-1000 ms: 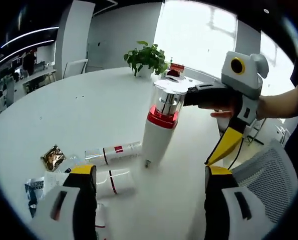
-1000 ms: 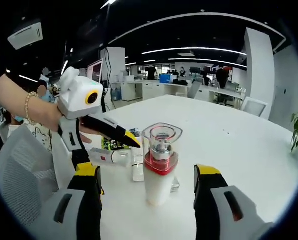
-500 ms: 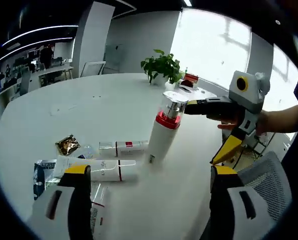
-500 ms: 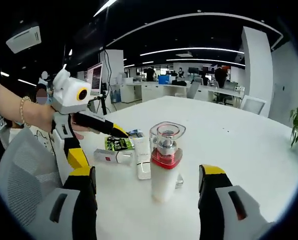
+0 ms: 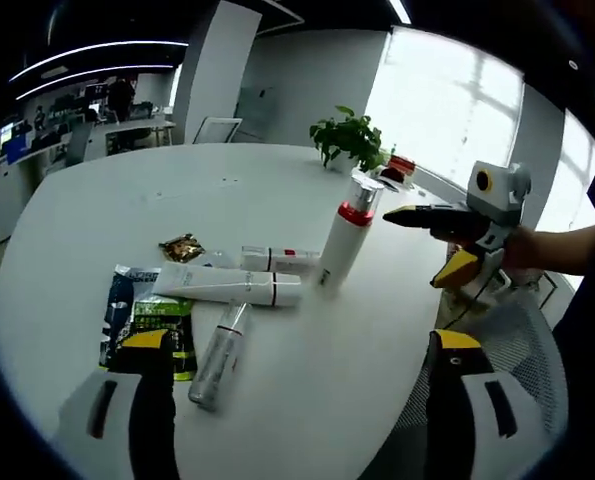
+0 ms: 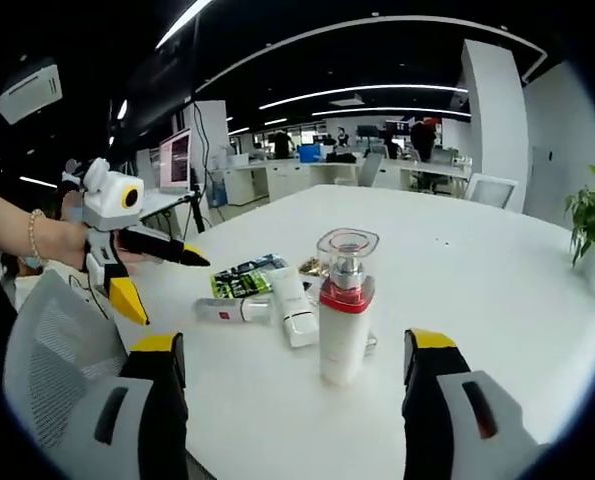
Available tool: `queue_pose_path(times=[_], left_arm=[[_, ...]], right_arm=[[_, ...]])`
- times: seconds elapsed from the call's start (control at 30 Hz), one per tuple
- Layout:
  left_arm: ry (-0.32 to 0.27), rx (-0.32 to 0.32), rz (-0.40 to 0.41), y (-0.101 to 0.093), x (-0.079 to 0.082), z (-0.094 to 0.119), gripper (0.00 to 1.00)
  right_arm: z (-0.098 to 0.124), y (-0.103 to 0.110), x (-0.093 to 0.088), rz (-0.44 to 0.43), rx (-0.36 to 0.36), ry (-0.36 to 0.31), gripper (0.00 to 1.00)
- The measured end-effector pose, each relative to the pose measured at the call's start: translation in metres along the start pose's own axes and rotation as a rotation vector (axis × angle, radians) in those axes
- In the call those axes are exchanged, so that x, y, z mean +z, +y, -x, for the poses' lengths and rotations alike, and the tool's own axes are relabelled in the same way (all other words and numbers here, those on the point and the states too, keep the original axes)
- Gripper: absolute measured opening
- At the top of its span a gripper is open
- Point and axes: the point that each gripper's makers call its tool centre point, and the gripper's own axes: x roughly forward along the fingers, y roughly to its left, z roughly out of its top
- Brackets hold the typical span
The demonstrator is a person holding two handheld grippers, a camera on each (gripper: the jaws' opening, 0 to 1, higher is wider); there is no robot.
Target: Arrange the skincare products in the storage area until every visible bottle or jar stands upright without overlapping.
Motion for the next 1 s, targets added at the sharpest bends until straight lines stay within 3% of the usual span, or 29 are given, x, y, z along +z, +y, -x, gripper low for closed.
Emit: queue_pose_path(times=[0.47,0.73,1.0], left_arm=[[-0.038,0.082,0.061,0.022,-0.026,0.065,0.99],[-0.064,0.106,0.091,0.025,-0.034,0.086,0.99],[-0.055,0.097,0.103,0.017,-0.04,0.09,0.99]], right_arm=[[0.006,0.027,-0.002,-0.035,-0.044,0.004,0.97],[0.01,0.036,-0.007,-0.054,-0.079,0.009,0.99],[0.015,0.04,-0.008,-0.056,-0.092,0.014,0.99]])
